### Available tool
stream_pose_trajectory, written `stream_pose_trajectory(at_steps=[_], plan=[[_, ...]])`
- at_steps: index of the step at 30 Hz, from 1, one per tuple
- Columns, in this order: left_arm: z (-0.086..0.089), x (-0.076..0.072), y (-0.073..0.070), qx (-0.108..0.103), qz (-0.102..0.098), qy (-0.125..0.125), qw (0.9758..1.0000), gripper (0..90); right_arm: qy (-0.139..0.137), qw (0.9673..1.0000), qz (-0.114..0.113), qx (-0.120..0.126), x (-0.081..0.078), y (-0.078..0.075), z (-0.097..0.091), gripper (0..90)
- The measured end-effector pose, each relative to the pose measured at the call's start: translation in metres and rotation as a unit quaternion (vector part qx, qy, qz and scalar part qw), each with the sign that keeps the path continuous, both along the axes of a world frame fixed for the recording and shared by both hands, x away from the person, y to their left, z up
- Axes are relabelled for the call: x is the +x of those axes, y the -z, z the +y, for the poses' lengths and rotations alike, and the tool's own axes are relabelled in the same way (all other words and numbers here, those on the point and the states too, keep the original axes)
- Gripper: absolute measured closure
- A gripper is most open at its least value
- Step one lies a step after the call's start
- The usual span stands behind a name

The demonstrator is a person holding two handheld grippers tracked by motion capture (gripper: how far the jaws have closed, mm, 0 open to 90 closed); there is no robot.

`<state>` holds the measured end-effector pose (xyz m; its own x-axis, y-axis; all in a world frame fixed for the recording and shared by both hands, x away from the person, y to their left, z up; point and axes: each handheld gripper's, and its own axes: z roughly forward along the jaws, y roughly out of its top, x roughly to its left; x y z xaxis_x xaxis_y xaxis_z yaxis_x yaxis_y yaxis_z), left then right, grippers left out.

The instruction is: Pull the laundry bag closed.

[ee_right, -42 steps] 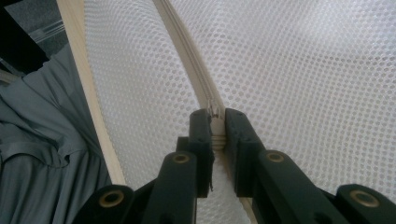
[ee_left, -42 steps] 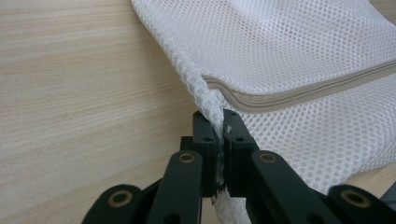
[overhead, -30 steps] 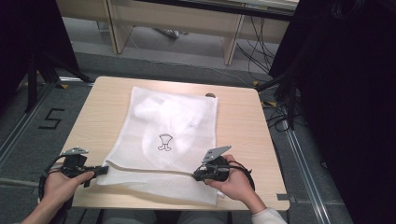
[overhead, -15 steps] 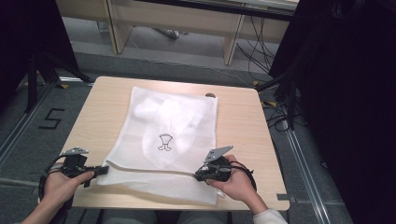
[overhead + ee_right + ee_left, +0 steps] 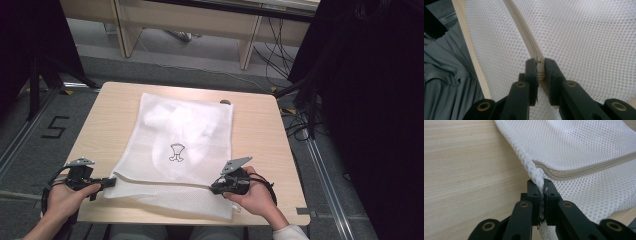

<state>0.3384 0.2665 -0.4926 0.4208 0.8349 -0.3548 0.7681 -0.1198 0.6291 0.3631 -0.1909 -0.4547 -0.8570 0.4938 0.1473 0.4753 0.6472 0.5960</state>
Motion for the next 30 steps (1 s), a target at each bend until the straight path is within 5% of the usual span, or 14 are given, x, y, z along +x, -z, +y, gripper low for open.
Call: stream_pose_trajectory(at_steps=[25,30], plan=[[0.0,0.0,0.001,-0.003,0.005,-0.005,1.0,85.2,-0.006,1.0,-0.001,-0.002,-0.001,0.001,-0.014,82.5],[0.0,0.0,0.001,0.001,0.009,-0.003,0.9999,85.4,0.014,0.9999,0.005,0.0,-0.003,0.001,-0.021,82.4]])
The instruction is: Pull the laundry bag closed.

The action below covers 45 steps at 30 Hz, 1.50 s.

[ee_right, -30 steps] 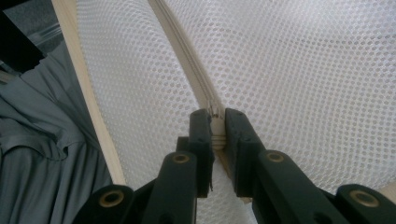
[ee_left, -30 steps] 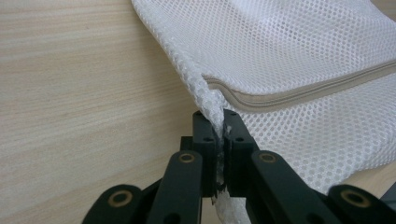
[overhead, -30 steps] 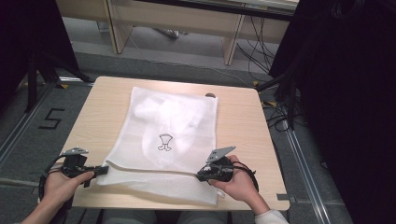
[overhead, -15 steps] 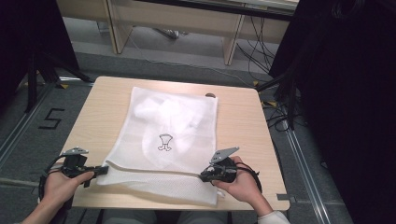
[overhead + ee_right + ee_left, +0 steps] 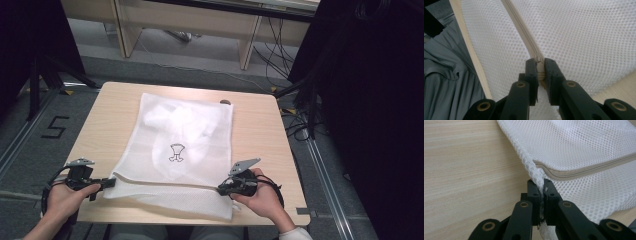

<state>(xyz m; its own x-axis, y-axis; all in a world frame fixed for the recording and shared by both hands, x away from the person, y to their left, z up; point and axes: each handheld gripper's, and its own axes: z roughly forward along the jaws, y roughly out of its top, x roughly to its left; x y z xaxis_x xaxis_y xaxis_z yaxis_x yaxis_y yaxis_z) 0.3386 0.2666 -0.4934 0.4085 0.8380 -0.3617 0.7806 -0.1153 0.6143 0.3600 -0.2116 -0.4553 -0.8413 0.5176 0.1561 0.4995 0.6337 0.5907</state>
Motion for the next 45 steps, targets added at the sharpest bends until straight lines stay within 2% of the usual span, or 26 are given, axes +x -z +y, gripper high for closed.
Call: stream_pose_trajectory(at_steps=[3,4,5,7,9,11,12,14,21,22,25,27,28,31,32,34,35,36,37,38,39,40,41,42,43,45], plan=[[0.0,0.0,0.0,0.001,0.002,0.0,1.0,85.4,-0.001,1.0,0.0,0.002,0.0,0.0,-0.003,82.4],[0.0,0.0,0.0,-0.001,0.003,-0.001,1.0,85.4,0.005,0.9999,0.011,0.004,-0.002,0.0,-0.003,82.5],[0.0,0.0,0.0,0.0,0.003,-0.001,1.0,85.4,-0.002,0.9999,-0.004,0.012,0.0,0.002,-0.003,82.5],[0.0,0.0,0.001,-0.001,0.005,-0.002,1.0,85.5,-0.011,0.9999,-0.003,0.003,0.001,0.0,-0.005,82.5],[0.001,0.0,0.001,0.013,0.004,-0.005,0.9999,85.6,0.001,1.0,0.007,0.003,-0.002,0.0,-0.005,82.5],[0.003,0.0,0.001,0.018,0.003,-0.012,0.9998,85.7,-0.007,1.0,-0.003,-0.007,0.001,0.001,-0.01,82.5],[0.004,0.001,0.001,0.015,0.007,-0.008,0.9998,85.7,0.01,0.9999,0.001,-0.008,0.0,0.0,-0.014,82.5],[0.002,0.001,0.001,0.012,0.007,-0.007,0.9999,85.7,0.016,0.9998,0.011,-0.005,-0.002,0.001,-0.021,82.5],[0.001,0.001,0.001,0.01,0.011,-0.006,0.9999,85.6,0.012,0.9998,0.013,-0.014,-0.002,0.007,-0.027,82.5],[0.001,0.001,0.001,0.011,0.01,-0.006,0.9999,85.6,0.018,0.9994,0.027,-0.014,-0.004,0.008,-0.026,82.4],[0.0,0.001,0.002,0.011,0.013,-0.005,0.9998,85.6,0.001,0.9997,0.015,-0.017,-0.001,0.01,-0.027,82.4],[0.0,0.001,0.003,0.013,0.014,0.0,0.9998,85.5,0.006,0.9996,0.02,-0.021,-0.001,0.01,-0.026,82.4],[0.0,0.001,0.003,0.014,0.015,0.002,0.9998,85.4,-0.006,0.9996,0.013,-0.026,0.001,0.012,-0.026,82.4],[-0.002,0.002,0.005,0.022,0.015,0.008,0.9996,83.9,0.017,0.9989,0.023,-0.036,-0.003,0.016,-0.021,82.3],[-0.003,0.002,0.006,0.029,0.019,0.008,0.9994,82.8,-0.007,0.9994,0.006,-0.034,0.001,0.017,-0.022,82.2],[-0.004,0.002,0.007,0.04,0.004,-0.004,0.9992,78.2,0.008,0.9992,0.013,-0.037,-0.001,0.017,-0.021,82.0],[-0.002,0.003,0.006,0.052,0.014,0.01,0.9985,75.4,0.009,0.9991,0.015,-0.038,-0.001,0.019,-0.02,81.7],[-0.002,0.003,0.007,0.051,0.016,0.01,0.9985,73.3,0.01,0.9991,0.011,-0.04,-0.002,0.02,-0.019,80.6],[-0.002,0.003,0.007,0.054,0.015,0.012,0.9984,71.8,0.017,0.9989,0.02,-0.04,-0.003,0.021,-0.018,79.0],[-0.002,0.003,0.007,0.06,0.01,0.012,0.9981,69.6,0.019,0.999,0.012,-0.039,-0.002,0.021,-0.018,77.3],[-0.002,0.003,0.007,0.063,0.003,0.007,0.998,66.5,0.024,0.9994,0.012,-0.023,-0.002,0.023,-0.018,76.4],[-0.002,0.003,0.006,0.063,0.0,0.004,0.998,63.2,0.026,0.9992,0.018,-0.026,-0.001,0.021,-0.019,75.3],[-0.002,0.003,0.006,0.056,-0.006,-0.006,0.9984,59.7,0.032,0.9992,0.014,-0.019,-0.001,0.021,-0.02,73.5],[0.0,0.004,0.004,0.057,-0.009,-0.001,0.9983,56.9,0.038,0.9992,0.008,-0.006,0.0,0.021,-0.021,71.3],[0.001,0.004,0.003,0.058,-0.013,-0.005,0.9982,54.5,0.046,0.9987,-0.007,0.018,0.001,0.022,-0.022,69.2],[0.003,0.004,0.001,0.062,-0.025,-0.014,0.9976,50.3,0.07,0.9965,-0.031,0.033,0.004,0.019,-0.025,65.4]])
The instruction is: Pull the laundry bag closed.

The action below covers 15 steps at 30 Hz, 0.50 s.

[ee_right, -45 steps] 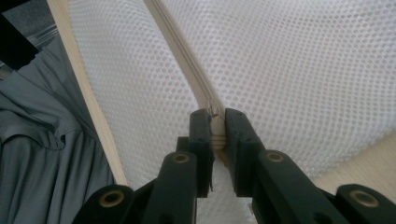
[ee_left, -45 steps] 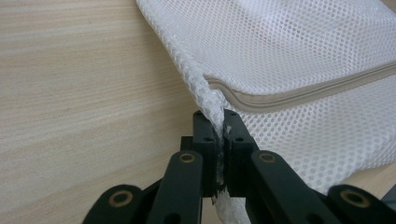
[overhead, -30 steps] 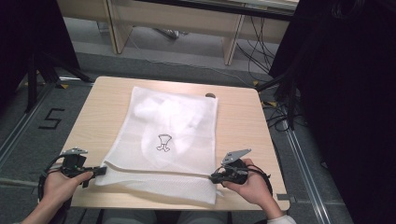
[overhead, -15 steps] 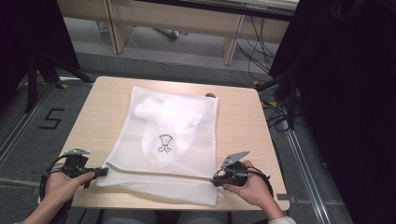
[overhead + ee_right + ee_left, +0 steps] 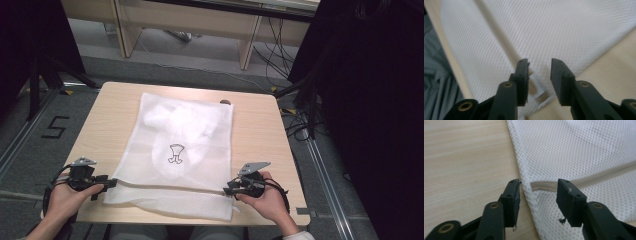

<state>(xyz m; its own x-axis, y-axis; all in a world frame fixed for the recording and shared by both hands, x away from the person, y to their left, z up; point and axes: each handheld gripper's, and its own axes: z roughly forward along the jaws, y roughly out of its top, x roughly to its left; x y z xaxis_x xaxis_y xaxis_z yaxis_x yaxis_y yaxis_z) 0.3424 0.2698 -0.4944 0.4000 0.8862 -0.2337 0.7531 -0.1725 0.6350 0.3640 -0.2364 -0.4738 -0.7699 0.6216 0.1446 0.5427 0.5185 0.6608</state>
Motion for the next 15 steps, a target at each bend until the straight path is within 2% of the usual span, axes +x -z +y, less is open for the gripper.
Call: stream_pose_trajectory(at_steps=[2,3,5,6,7,8,10,12,13,14,15], plan=[[0.001,0.0,-0.002,-0.008,-0.018,-0.015,0.9997,46.5,0.019,0.9996,-0.022,0.005,0.003,-0.002,-0.004,63.0],[0.002,0.0,-0.002,-0.007,-0.022,-0.019,0.9995,44.5,0.028,0.9994,-0.021,-0.001,0.004,-0.005,-0.007,62.1],[0.001,-0.001,-0.002,-0.018,-0.036,-0.036,0.9986,42.7,0.059,0.9978,-0.028,0.015,0.006,-0.003,-0.01,61.0],[0.001,-0.001,-0.003,-0.016,-0.039,-0.034,0.9985,41.8,0.059,0.998,-0.021,0.006,0.007,-0.005,-0.013,60.6],[0.002,-0.001,-0.004,-0.015,-0.041,-0.037,0.9984,41.2,0.074,0.9965,-0.034,0.021,0.008,-0.001,-0.013,60.2],[0.001,0.0,-0.003,-0.02,-0.043,-0.042,0.998,40.6,0.076,0.997,-0.014,0.007,0.008,-0.004,-0.015,59.7],[0.004,0.0,-0.003,-0.013,-0.04,-0.043,0.9982,39.2,0.088,0.9955,-0.028,0.022,0.01,0.0,-0.016,59.4],[0.004,0.0,-0.003,-0.017,-0.041,-0.046,0.998,38.9,0.085,0.9962,-0.016,0.012,0.011,-0.003,-0.018,58.6],[0.003,0.0,-0.003,-0.024,-0.043,-0.052,0.9974,38.9,0.085,0.9961,-0.017,0.012,0.011,-0.003,-0.018,58.5],[0.003,0.0,-0.003,-0.023,-0.045,-0.054,0.9972,38.9,0.096,0.9944,-0.032,0.029,0.011,0.001,-0.016,58.5],[0.003,-0.001,-0.003,-0.02,-0.045,-0.051,0.9975,39.0,0.095,0.9947,-0.029,0.024,0.011,0.0,-0.017,58.5]])
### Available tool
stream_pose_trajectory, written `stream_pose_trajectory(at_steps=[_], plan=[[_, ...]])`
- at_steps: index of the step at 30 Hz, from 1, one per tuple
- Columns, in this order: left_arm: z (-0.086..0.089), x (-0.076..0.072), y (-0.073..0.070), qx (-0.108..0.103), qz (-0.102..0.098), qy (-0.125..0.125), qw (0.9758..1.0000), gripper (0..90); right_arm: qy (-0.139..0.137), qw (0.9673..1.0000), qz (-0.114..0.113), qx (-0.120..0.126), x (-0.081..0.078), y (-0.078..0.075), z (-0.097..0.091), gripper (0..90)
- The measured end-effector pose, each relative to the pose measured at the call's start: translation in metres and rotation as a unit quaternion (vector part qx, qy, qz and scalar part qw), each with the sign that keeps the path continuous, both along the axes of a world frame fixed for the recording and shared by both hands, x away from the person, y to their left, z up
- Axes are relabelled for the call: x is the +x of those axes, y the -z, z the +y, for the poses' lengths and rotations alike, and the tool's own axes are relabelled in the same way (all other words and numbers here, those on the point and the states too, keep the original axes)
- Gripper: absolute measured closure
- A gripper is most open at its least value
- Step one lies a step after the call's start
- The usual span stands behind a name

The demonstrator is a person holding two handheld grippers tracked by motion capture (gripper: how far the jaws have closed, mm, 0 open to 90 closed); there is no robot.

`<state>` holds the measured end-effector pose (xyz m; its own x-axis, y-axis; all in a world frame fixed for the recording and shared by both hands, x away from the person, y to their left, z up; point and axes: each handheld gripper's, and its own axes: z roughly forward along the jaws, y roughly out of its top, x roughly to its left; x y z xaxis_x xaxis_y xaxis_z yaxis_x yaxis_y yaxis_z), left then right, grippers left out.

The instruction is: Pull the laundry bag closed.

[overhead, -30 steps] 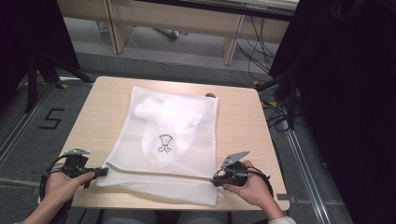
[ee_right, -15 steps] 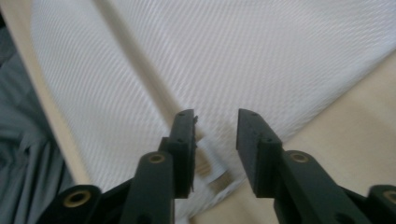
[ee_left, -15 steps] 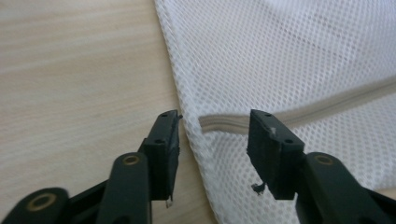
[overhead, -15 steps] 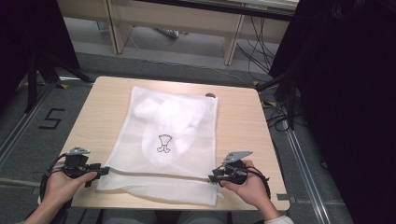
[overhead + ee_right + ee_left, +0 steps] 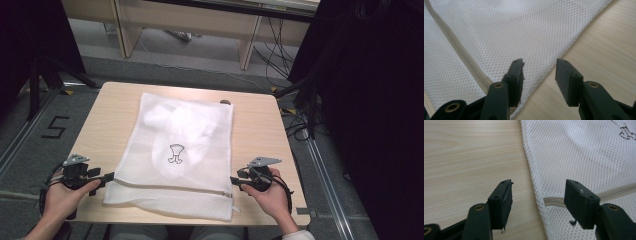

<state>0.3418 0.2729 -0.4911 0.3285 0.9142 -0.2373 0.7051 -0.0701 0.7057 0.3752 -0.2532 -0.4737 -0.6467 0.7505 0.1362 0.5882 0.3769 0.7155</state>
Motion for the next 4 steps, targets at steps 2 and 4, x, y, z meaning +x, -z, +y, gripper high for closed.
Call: stream_pose_trajectory(at_steps=[2,4], plan=[[0.0,0.0001,-0.0005,0.0,0.0,0.006,1.0,39.2,0.0,0.9999,0.013,-0.008,-0.0005,-0.0026,-0.0016,58.4],[0.0003,0.0,-0.0011,0.001,-0.001,0.01,1.0,39.8,0.007,0.9999,0.005,0.007,0.0,-0.0009,-0.0014,58.4]])
